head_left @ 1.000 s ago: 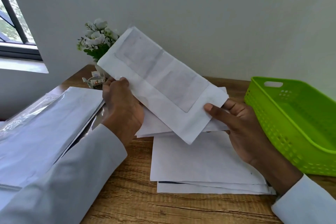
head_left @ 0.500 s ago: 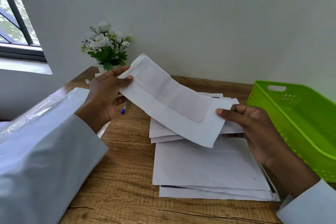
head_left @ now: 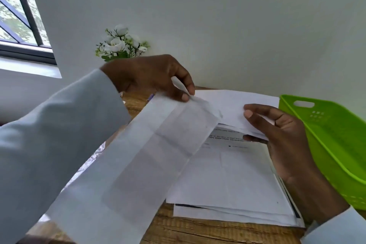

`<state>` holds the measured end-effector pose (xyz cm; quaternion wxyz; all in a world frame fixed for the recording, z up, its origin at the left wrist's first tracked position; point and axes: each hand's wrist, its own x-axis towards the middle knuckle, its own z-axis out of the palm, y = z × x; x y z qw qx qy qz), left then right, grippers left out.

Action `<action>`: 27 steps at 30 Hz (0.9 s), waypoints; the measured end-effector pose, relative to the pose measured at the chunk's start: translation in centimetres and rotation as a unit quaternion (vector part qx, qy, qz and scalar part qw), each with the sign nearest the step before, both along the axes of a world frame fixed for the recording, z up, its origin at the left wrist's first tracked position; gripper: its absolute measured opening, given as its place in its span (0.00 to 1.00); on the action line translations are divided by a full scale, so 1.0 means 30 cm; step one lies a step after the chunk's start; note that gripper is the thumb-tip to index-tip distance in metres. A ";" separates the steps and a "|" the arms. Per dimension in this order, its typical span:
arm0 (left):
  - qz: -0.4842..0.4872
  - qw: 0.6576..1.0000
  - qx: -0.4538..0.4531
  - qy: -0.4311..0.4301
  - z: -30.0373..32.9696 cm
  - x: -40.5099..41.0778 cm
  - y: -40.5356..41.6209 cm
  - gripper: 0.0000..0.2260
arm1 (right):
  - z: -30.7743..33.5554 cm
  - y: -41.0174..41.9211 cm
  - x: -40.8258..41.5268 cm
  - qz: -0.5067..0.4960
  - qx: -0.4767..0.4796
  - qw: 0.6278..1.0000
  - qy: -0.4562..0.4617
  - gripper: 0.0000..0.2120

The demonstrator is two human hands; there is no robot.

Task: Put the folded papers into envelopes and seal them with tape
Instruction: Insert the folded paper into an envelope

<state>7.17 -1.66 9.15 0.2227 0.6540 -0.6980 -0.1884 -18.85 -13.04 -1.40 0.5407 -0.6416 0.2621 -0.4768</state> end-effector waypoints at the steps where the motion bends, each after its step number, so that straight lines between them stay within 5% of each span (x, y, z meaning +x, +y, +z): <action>1: -0.015 1.000 0.009 -0.022 -0.003 -0.017 -0.018 0.04 | 0.000 -0.001 -0.002 -0.001 -0.001 1.000 0.000 0.12; 7: -0.071 0.997 -0.028 -0.022 -0.078 -0.096 -0.097 0.05 | -0.024 0.023 0.027 0.021 0.010 0.999 0.041 0.07; 13: -0.122 0.988 -0.073 -0.056 -0.125 -0.171 -0.128 0.05 | -0.034 0.046 0.036 0.115 -0.002 0.988 0.106 0.14; 27: -0.128 0.979 -0.120 -0.103 -0.126 -0.190 -0.114 0.07 | -0.011 0.063 0.031 0.197 0.188 0.959 0.076 0.19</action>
